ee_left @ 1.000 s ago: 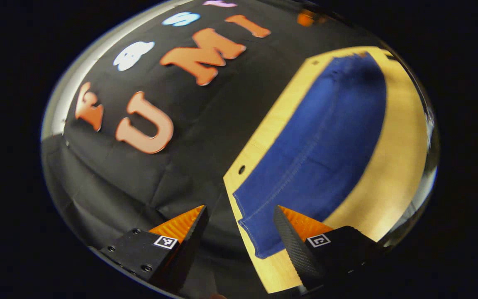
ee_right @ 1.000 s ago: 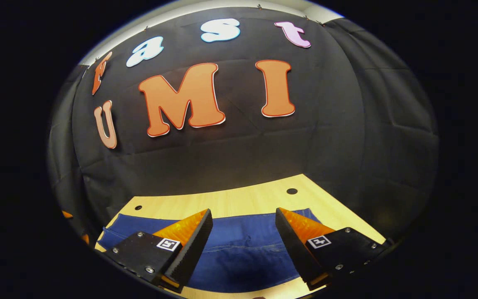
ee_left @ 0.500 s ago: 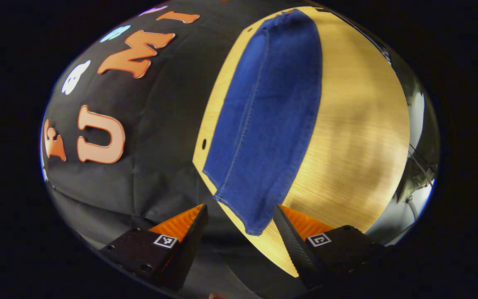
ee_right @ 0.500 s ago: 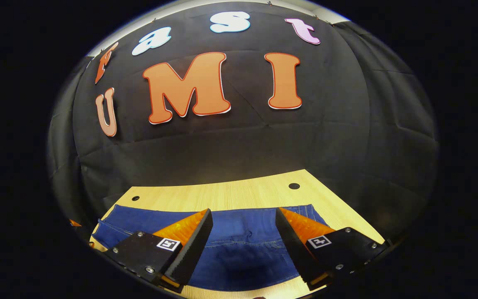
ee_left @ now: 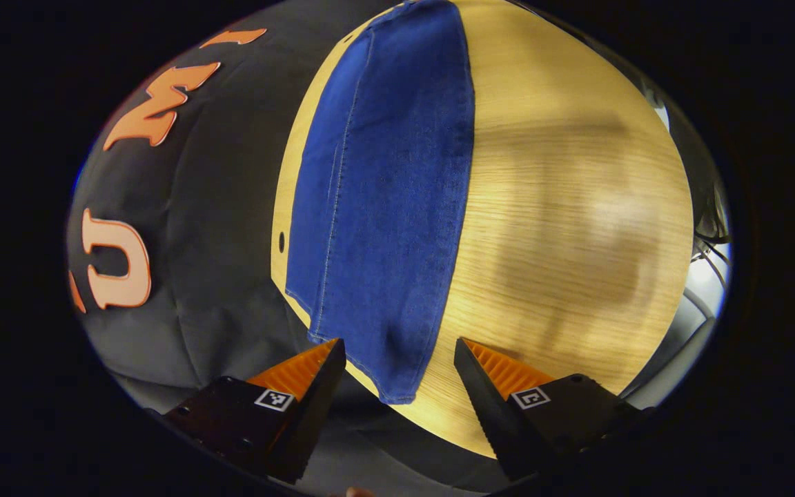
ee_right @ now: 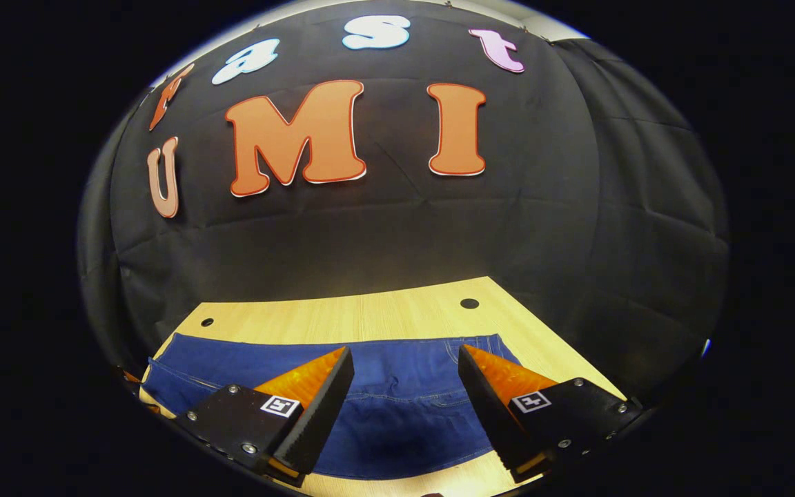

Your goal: Grasp the waist and the cuffs of the jeans and fold them to make the two legs overlap; first hold the waist and fold one-third of the jeans toward the cuffs, then hold the cuffs and fold the remaining one-third in the same direction to finish folding.

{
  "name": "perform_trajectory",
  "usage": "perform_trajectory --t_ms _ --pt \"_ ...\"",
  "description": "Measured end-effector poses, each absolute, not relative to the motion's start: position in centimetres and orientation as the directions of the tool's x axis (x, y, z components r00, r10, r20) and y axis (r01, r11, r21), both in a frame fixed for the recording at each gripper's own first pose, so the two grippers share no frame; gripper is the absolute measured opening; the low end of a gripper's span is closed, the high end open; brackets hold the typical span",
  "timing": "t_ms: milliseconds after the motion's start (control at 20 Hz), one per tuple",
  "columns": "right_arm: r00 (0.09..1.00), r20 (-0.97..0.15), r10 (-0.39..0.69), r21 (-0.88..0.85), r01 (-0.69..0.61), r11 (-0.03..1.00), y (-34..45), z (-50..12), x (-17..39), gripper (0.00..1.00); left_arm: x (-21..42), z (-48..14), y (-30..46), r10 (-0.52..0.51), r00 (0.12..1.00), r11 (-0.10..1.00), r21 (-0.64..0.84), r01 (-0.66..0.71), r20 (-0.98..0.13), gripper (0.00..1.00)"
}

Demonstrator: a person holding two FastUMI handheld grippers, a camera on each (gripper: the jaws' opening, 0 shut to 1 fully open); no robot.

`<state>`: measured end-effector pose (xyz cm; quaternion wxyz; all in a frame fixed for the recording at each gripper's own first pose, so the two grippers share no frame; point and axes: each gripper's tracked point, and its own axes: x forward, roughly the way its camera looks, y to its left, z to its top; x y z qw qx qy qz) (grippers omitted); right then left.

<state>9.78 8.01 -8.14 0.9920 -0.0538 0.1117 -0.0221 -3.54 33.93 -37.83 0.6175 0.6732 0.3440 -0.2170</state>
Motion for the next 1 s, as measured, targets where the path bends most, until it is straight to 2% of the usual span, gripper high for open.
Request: perform_trajectory --t_ms 150,350,550,750,850,900,1000 --pt "0.975 -0.213 -0.067 -0.117 0.042 0.992 7.6 -7.9 9.7 0.96 -2.0 -38.5 33.9 0.191 0.672 -0.029 0.680 0.732 -0.716 0.96" --pt "0.972 -0.218 -0.093 -0.108 0.070 0.992 6.5 -8.0 9.3 0.96 1.6 -38.7 33.1 0.196 0.727 -0.076 0.729 0.680 -0.658 0.95" --pt "0.968 -0.224 -0.114 -0.085 0.097 0.992 5.5 -8.1 9.2 0.95 4.3 -40.3 32.9 0.191 0.751 -0.131 0.742 0.657 -0.632 0.88" --pt "0.967 -0.223 -0.120 -0.139 0.090 0.986 5.3 -8.7 8.7 0.96 3.4 -42.3 33.6 0.189 0.747 -0.130 0.738 0.663 -0.638 0.33" --pt "0.968 -0.234 -0.096 -0.191 0.051 0.980 5.4 -9.3 8.8 0.96 3.7 -42.1 32.8 0.167 0.778 -0.159 0.762 0.628 -0.606 0.06" --pt "0.967 -0.236 -0.093 -0.232 0.037 0.972 5.0 -9.4 8.7 0.96 4.2 -42.3 33.6 0.203 0.769 -0.155 0.756 0.636 -0.606 0.04" --pt "0.970 -0.227 -0.089 -0.327 0.010 0.945 3.5 -9.3 8.5 0.96 1.9 -41.8 33.3 0.166 0.756 -0.093 0.754 0.651 -0.633 0.01"
